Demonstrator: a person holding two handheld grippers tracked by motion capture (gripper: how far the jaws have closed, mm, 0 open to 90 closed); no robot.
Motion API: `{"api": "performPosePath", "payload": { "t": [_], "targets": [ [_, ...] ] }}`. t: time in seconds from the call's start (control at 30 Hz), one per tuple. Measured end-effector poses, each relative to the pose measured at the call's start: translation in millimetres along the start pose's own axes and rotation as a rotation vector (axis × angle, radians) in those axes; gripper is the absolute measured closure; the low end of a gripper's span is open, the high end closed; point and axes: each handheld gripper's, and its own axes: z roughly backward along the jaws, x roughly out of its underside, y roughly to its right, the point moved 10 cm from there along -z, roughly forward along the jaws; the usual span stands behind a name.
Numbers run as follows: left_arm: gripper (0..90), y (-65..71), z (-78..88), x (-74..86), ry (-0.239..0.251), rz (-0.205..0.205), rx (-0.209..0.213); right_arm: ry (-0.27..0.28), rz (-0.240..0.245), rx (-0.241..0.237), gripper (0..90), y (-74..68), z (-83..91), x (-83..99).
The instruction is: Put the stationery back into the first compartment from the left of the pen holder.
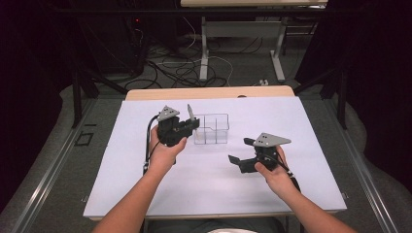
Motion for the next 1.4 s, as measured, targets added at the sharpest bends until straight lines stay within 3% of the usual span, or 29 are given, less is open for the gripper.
{"api": "performPosePath", "payload": {
  "t": [0.17,0.67,0.8,1.03,1.4],
  "targets": [
    [79.1,-3.8,-3.4,-14.5,0.013,-0.009,-0.017,-0.017,-0.02,0.056,0.0,16.8,4.2,11.6],
    [79.1,-18.3,-18.7,-34.3,0.029,-0.011,-0.085,-0.022,-0.07,0.146,0.0,45.8,11.0,22.3],
    [79.1,-22.9,-23.8,-33.1,0.024,-0.002,-0.105,-0.036,-0.105,0.163,0.0,52.1,11.1,27.5],
    [79.1,-29.0,-37.0,-27.6,0.003,0.007,-0.138,-0.046,-0.109,0.17,0.0,56.4,9.1,31.1],
    [79.1,-33.5,-56.9,-12.9,-0.074,0.018,-0.176,-0.06,-0.131,0.15,0.0,55.1,6.7,36.3]
  ]
}}
